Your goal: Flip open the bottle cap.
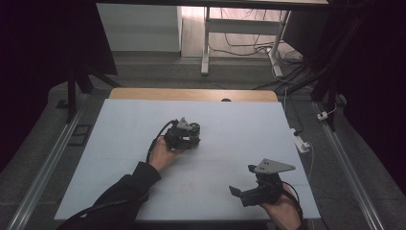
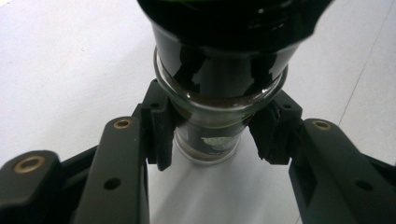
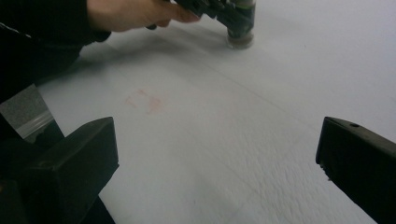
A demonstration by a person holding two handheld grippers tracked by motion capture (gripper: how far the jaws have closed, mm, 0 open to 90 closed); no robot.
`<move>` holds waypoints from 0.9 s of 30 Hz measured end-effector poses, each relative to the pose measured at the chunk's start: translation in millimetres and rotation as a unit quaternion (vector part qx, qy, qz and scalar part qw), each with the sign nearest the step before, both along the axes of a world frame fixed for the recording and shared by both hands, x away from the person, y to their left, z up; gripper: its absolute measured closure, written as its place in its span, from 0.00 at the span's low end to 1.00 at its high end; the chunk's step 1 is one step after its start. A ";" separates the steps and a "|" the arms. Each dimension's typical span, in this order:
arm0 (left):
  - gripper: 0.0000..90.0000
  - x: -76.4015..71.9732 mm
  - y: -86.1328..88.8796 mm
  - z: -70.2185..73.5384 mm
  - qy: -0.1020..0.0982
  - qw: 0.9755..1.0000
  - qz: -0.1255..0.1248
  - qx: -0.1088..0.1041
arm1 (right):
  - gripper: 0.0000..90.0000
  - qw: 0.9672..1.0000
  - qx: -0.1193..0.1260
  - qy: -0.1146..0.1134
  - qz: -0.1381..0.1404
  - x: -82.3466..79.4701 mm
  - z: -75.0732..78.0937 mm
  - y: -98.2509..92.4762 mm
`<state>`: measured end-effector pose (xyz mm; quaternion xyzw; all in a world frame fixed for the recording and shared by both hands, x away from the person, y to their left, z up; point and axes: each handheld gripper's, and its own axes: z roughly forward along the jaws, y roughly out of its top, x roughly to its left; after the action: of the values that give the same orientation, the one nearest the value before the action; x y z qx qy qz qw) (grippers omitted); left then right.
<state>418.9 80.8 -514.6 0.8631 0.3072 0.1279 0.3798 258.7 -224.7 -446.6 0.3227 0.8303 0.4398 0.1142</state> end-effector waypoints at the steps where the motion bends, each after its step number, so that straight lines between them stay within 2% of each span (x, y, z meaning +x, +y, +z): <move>1: 0.59 -0.2 0.0 -0.3 -0.001 1.000 0.000 -0.001 | 0.00 1.000 0.002 0.001 0.004 2.3 0.3 2.2; 18: 0.59 0.3 0.1 0.1 0.001 1.000 -0.001 0.000 | 0.00 1.000 0.020 0.003 0.014 39.6 7.0 32.6; 27: 0.59 0.4 0.0 0.4 0.002 1.000 -0.001 0.002 | 0.00 1.000 -0.001 0.006 0.014 58.9 3.2 50.0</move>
<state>419.3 80.8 -514.2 0.8644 0.3066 0.1260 0.3780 317.6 -174.7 -443.4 0.3140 0.8357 0.4386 0.1031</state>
